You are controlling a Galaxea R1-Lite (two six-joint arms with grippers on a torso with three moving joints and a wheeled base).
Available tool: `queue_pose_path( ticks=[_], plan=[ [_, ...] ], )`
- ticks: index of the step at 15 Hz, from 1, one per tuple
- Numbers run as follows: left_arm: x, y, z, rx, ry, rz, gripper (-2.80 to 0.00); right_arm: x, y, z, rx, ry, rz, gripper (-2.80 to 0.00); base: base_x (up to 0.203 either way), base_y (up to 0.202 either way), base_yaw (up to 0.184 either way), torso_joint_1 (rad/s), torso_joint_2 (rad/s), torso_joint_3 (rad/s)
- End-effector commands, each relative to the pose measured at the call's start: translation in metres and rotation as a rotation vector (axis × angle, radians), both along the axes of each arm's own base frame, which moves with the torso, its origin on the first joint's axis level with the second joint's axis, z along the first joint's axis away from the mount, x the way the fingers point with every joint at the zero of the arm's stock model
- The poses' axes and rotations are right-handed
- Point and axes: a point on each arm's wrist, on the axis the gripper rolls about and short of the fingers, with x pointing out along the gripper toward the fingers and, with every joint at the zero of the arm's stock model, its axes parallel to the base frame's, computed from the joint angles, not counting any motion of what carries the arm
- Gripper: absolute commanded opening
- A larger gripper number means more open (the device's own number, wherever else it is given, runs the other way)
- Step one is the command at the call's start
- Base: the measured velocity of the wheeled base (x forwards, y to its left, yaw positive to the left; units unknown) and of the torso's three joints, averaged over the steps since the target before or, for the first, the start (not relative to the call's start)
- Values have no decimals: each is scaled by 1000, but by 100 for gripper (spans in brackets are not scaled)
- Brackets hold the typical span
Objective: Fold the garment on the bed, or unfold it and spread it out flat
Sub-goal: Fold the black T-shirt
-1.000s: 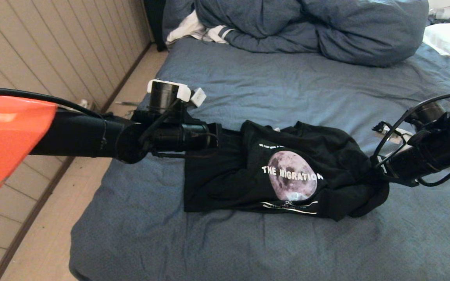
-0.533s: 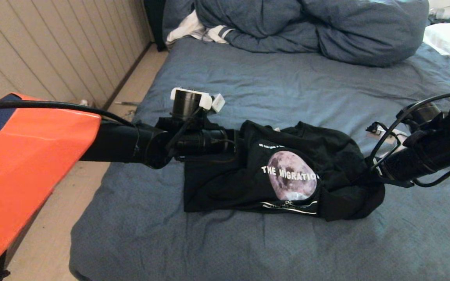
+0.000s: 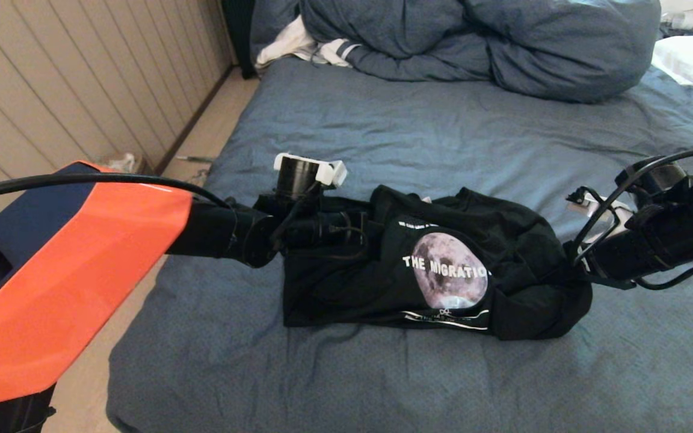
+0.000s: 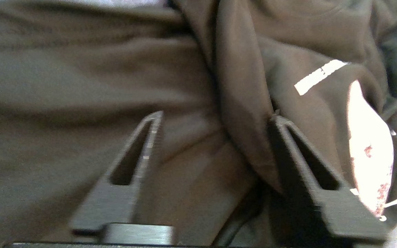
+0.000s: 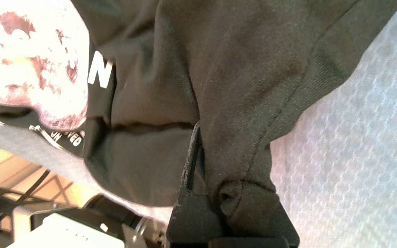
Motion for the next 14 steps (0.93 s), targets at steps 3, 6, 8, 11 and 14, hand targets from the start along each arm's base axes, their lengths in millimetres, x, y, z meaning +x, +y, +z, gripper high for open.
queue_pose_path(
  ticks=[3,6,8,11,14],
  plan=[
    [-31,-18,-3,19,31,-70,0,0,0,-4,3,1,2,-280,0,0,0,0,0,0],
    [-73,-37,-6,34,41,-163,0,0,0,-6,6,8,1,-280,0,0,0,0,0,0],
    [-94,-48,-14,39,12,-168,0,0,0,-7,15,11,8,-280,0,0,0,0,0,0],
    [-97,-53,-17,60,-74,-137,0,1,0,-10,22,20,11,-280,0,0,0,0,0,0],
    [-83,-45,-16,56,-81,-98,0,1,0,-11,25,22,12,-280,0,0,0,0,0,0]
  ],
)
